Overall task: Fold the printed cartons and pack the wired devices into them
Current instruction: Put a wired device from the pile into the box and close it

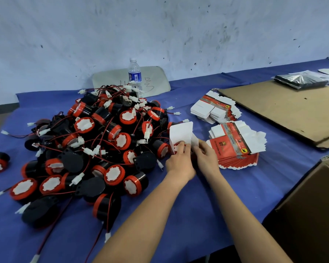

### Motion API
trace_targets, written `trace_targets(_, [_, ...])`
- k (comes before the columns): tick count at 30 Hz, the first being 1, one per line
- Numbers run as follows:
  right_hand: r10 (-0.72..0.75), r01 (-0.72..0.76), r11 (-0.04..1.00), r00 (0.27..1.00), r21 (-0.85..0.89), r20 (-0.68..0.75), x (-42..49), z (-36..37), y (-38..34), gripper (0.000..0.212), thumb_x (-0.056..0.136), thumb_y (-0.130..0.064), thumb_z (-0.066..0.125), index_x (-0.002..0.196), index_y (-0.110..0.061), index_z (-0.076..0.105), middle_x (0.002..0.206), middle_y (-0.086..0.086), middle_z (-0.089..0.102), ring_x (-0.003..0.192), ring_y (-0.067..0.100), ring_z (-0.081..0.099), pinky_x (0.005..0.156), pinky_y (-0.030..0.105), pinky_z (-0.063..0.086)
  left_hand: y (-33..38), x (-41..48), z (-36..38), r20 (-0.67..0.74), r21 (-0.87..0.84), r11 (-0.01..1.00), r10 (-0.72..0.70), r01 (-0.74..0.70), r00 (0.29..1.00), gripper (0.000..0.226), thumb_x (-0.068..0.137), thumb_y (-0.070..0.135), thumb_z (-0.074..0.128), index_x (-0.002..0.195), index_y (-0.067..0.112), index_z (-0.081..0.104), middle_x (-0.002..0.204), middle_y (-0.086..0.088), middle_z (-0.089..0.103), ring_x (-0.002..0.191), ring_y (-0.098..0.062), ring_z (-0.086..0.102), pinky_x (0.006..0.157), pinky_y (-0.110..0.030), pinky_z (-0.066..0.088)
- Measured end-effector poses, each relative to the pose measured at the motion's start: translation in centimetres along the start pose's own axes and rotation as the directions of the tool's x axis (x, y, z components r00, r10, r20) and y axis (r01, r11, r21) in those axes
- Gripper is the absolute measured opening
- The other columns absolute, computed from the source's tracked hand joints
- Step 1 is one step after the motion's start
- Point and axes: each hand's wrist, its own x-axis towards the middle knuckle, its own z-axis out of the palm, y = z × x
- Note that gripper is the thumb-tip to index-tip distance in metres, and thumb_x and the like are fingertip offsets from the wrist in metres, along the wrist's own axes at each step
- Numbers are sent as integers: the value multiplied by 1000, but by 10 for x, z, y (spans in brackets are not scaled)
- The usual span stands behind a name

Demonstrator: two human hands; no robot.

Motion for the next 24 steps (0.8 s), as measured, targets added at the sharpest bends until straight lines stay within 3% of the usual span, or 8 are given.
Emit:
trace_targets(7, [-42, 42, 998, 999, -37, -17, -1, 4, 11, 35, 98, -7, 47, 130, -14, 61, 123, 2, 66, 113, 16, 59, 100, 34, 44, -3, 10, -17, 99, 123, 990, 59, -72, 993, 82, 87, 14, 59, 153, 12, 10, 155, -2, 19, 128, -33, 45, 93, -40, 44])
trace_targets(10, [-53, 52, 997, 998, -55, -18, 0, 3, 14, 38, 99, -8, 46, 132, -23, 59, 110, 1, 69, 96, 11, 60, 86, 24, 46, 0, 17, -25, 136, 199, 975, 72, -99, 988, 63, 88, 14, 56, 145, 12, 29, 147, -6, 29, 126, -35, 46, 91, -41, 44])
trace_targets(12, [-79, 78, 994, 997, -74, -9, -1, 4, 14, 40, 98, -6, 45, 130, -24, 61, 108, 1, 69, 94, 11, 59, 81, 19, 45, 3, 19, -27, 171, 229, 969, 55, -94, 984, 65, 90, 15, 54, 148, 13, 26, 149, -6, 28, 128, -37, 44, 93, -43, 44])
trace_targets(15, [-105, 102, 990, 994, -92, -28, -2, 7, 14, 37, 95, -5, 49, 125, -18, 65, 124, 1, 66, 117, 14, 57, 101, 29, 43, 3, 21, -30, 245, 259, 960, 44, -109, 968, 71, 90, 16, 52, 152, 13, 18, 152, -5, 20, 129, -39, 41, 99, -52, 44])
trace_targets(17, [-116, 109, 989, 991, -103, -62, -3, 10, 14, 35, 94, -5, 50, 122, -15, 66, 125, 4, 65, 120, 17, 56, 105, 33, 41, 0, 20, -29, 265, 204, 971, 64, -120, 962, 72, 89, 17, 51, 152, 15, 17, 154, -4, 18, 132, -39, 37, 104, -55, 39])
trace_targets(19, [-145, 132, 982, 985, -134, -92, -4, 11, 15, 33, 92, -4, 52, 119, -14, 68, 123, 5, 66, 117, 17, 58, 101, 26, 41, -6, 12, -22, 202, 170, 979, 80, -116, 976, 72, 89, 19, 52, 152, 19, 17, 154, 0, 19, 131, -40, 35, 108, -52, 32])
trace_targets(22, [-196, 175, 969, 974, -174, -111, -8, 12, 16, 27, 92, -8, 57, 115, -13, 71, 117, 6, 69, 109, 16, 61, 88, 14, 40, -20, -6, 3, -105, 163, 979, 144, -126, 984, 62, 93, 19, 47, 151, 21, 25, 158, 5, 18, 124, -39, 36, 107, -43, 31])
trace_targets(24, [-237, 209, 952, 966, -225, -105, -10, 12, 17, 23, 93, -13, 58, 111, -13, 73, 113, 4, 70, 107, 16, 62, 84, 15, 40, -28, -14, 19, -285, 8, 986, 160, -164, 945, 57, 96, 12, 45, 151, 17, 28, 161, 5, 10, 131, -35, 30, 110, -43, 31])
